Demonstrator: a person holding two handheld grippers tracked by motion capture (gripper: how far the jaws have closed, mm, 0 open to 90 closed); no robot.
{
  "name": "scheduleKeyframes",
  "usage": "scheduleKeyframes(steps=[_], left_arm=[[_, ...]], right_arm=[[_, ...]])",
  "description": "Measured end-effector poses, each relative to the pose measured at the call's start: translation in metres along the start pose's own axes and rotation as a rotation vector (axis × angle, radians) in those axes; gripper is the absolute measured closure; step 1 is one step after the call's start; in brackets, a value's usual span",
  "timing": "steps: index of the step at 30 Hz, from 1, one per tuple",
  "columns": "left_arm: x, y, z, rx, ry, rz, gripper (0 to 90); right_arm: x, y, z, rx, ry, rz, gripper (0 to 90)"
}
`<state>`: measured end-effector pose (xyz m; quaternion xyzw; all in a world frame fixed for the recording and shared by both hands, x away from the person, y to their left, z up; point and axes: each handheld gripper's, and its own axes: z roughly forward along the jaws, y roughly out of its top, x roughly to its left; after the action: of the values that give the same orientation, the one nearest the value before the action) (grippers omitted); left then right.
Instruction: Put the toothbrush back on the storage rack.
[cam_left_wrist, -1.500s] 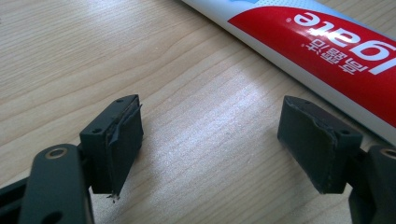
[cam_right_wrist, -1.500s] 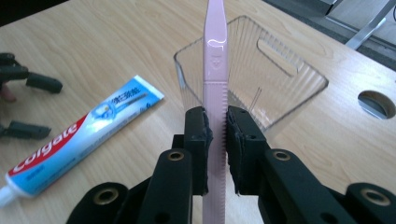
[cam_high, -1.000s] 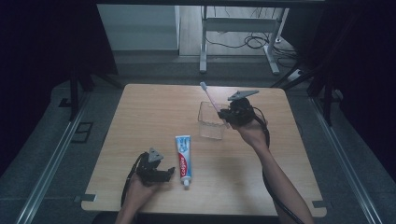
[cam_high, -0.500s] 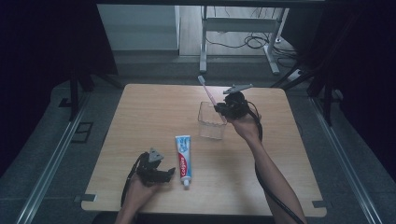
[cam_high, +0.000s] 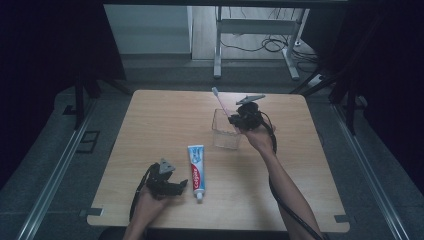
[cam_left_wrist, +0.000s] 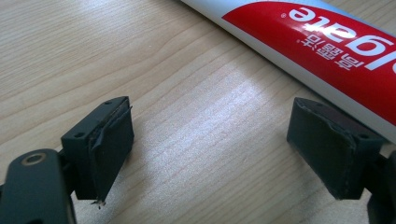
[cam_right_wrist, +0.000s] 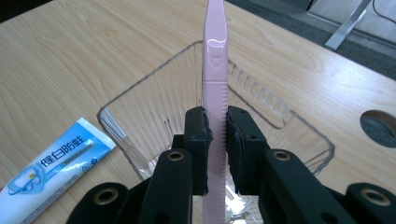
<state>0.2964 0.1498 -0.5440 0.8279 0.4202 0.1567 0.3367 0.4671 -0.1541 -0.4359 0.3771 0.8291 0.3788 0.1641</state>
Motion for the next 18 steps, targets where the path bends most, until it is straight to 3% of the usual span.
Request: scheduleKeyframes(steps=[18], left_arm=[[0.000,0.000,0.000,0.000,0.001,-0.001,14.6]], right_arm=[[-0.004,-0.013,0.011,0.074,0.022,0.019,78.4]])
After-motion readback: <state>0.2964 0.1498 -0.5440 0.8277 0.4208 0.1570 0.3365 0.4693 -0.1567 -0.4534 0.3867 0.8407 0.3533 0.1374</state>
